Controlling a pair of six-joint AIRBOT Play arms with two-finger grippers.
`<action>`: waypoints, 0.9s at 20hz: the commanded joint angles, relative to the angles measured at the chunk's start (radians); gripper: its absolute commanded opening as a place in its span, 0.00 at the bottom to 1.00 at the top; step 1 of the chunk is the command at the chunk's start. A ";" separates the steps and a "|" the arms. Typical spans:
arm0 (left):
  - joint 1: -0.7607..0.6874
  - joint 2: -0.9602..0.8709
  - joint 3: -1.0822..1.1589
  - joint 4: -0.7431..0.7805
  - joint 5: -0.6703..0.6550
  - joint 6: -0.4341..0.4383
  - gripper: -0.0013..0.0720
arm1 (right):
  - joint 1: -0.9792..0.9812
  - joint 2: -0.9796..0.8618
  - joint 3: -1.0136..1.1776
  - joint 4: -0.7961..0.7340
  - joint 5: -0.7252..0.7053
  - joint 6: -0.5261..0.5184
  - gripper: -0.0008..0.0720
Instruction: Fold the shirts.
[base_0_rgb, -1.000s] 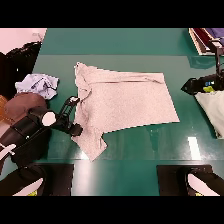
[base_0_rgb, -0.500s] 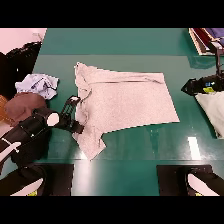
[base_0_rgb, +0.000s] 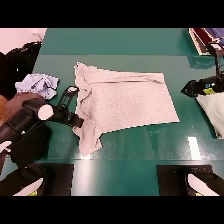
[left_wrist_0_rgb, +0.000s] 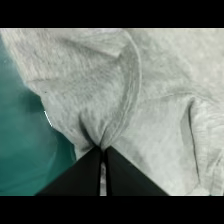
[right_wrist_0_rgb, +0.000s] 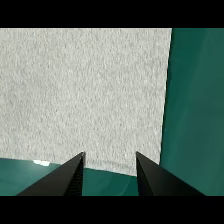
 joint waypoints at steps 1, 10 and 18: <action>0.098 0.027 0.021 -0.046 -0.095 0.050 0.05 | 0.000 0.001 0.000 -0.003 0.040 -0.001 0.50; 0.457 0.027 0.015 -0.267 -0.193 0.214 0.07 | 0.000 0.000 0.000 -0.002 0.035 -0.002 0.51; 0.519 0.027 0.014 -0.169 -0.244 0.204 0.89 | 0.000 0.000 0.000 -0.001 0.037 -0.002 0.50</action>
